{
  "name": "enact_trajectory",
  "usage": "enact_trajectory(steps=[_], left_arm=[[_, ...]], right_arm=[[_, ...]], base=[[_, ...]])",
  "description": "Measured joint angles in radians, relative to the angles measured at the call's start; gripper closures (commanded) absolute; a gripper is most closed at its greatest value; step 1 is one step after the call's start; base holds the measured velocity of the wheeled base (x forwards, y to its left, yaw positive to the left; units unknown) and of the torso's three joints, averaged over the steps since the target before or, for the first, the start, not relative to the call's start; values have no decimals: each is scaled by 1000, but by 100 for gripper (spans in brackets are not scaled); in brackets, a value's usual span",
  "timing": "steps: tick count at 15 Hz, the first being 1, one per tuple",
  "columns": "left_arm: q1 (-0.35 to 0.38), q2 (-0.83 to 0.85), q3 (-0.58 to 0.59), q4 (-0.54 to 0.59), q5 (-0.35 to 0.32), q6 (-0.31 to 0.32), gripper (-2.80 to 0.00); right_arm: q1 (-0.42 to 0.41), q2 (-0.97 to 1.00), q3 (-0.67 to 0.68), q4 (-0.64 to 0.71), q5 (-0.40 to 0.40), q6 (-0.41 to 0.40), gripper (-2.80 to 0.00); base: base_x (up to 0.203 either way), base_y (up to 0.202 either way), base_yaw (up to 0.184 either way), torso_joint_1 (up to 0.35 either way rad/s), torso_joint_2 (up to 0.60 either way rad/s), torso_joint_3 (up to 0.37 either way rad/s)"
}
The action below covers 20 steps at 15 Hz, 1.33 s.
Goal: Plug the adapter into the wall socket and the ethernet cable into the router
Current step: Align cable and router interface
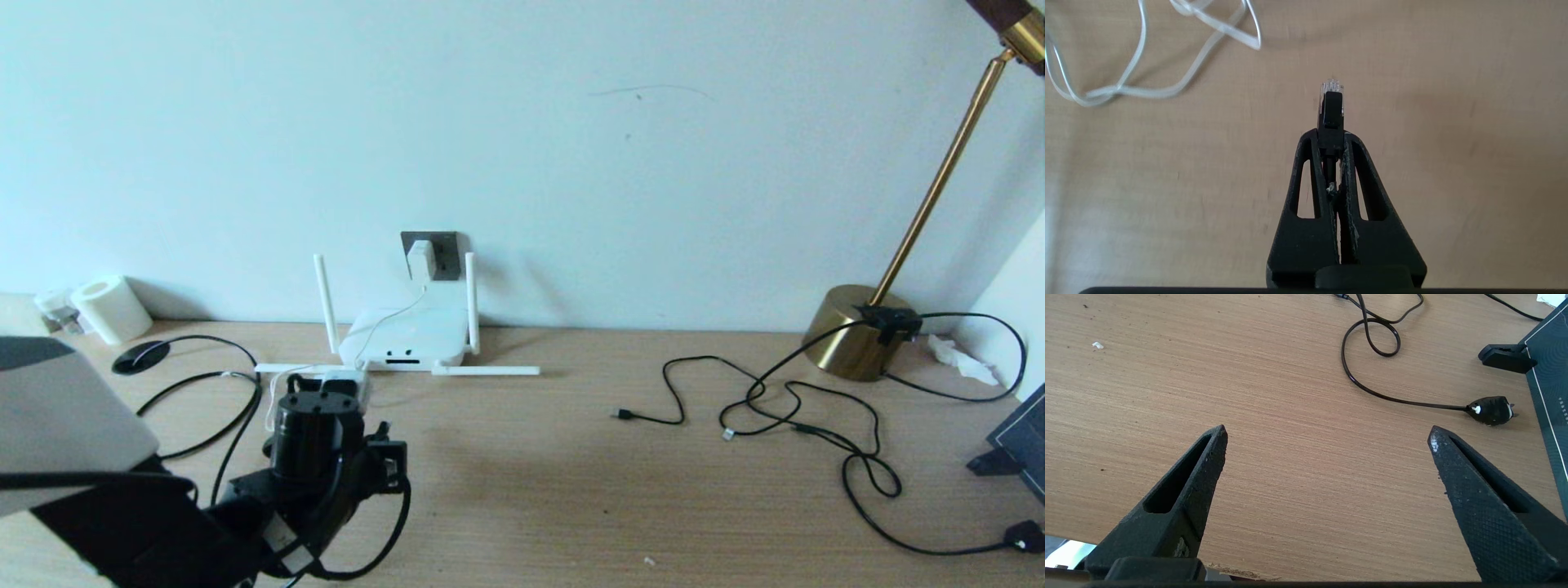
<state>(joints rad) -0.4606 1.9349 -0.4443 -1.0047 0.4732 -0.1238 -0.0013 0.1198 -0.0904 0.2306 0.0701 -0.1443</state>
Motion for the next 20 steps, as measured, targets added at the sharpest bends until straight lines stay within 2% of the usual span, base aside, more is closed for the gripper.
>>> enact_trajectory(steps=[5, 8, 10, 13, 16, 20], left_arm=[[-37, -1, 59, -62, 7, 0, 0], [-30, 0, 72, -63, 5, 0, 0], [-14, 1, 67, -62, -3, 0, 0], [7, 14, 17, -60, -23, -2, 0], [67, 48, -33, -54, -111, -2, 0], [84, 85, -121, 1, -124, 2, 0]], right_arm=[[20, 61, 0, 1, 1, -22, -280], [13, -23, 0, 0, -21, -6, -280], [8, -76, 1, 0, -47, 34, -280], [6, -107, 1, -1, -51, 60, -280], [5, -117, 0, 0, -51, 61, -280], [6, -119, 0, -1, -51, 61, -280]], base=[[0, 0, 0, 0, 0, 0], [0, 0, 0, 0, 0, 0], [0, 0, 0, 0, 0, 0], [0, 0, 0, 0, 0, 0], [0, 0, 0, 0, 0, 0], [0, 0, 0, 0, 0, 0]])
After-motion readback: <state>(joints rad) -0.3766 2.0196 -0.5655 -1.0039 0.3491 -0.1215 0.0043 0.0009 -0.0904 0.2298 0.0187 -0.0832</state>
